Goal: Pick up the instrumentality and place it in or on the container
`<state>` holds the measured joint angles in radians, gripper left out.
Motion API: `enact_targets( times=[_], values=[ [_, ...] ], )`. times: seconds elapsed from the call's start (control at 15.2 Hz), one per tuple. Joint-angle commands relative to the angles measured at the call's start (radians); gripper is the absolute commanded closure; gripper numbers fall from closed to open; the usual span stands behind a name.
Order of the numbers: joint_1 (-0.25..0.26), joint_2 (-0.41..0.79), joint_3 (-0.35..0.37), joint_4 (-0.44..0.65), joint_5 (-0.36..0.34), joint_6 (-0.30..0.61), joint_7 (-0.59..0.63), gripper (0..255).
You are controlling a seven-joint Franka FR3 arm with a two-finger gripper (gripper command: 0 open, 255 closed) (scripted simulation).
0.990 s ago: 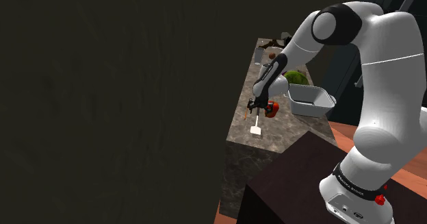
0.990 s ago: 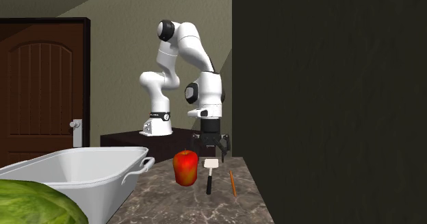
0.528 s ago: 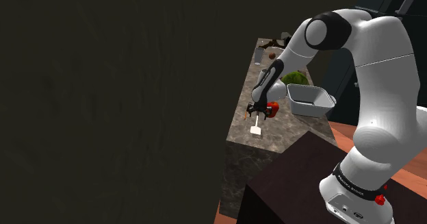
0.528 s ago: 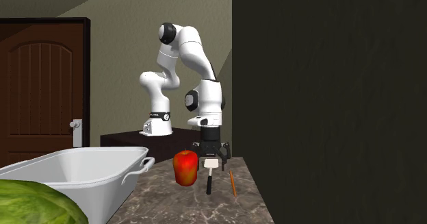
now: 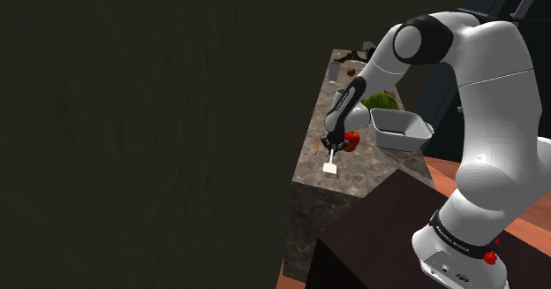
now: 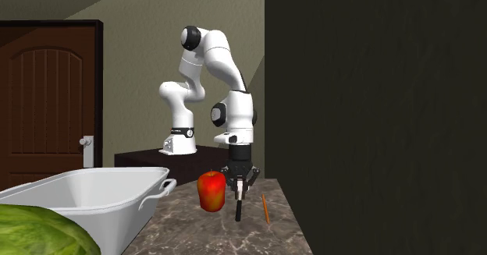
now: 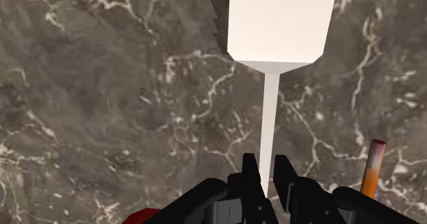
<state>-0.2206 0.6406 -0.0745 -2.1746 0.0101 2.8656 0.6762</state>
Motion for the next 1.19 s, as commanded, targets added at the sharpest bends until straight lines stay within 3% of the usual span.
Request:
enact_targets(
  times=[0.0, 0.4, 1.12],
  values=[
    [0.0, 0.0, 0.0, 0.0, 0.0, 0.0, 0.0, 255],
    [0.0, 0.0, 0.0, 0.0, 0.0, 0.0, 0.0, 255],
    [0.011, -0.15, -0.014, -0.047, -0.01, -0.102, 0.003, 255]
  ],
)
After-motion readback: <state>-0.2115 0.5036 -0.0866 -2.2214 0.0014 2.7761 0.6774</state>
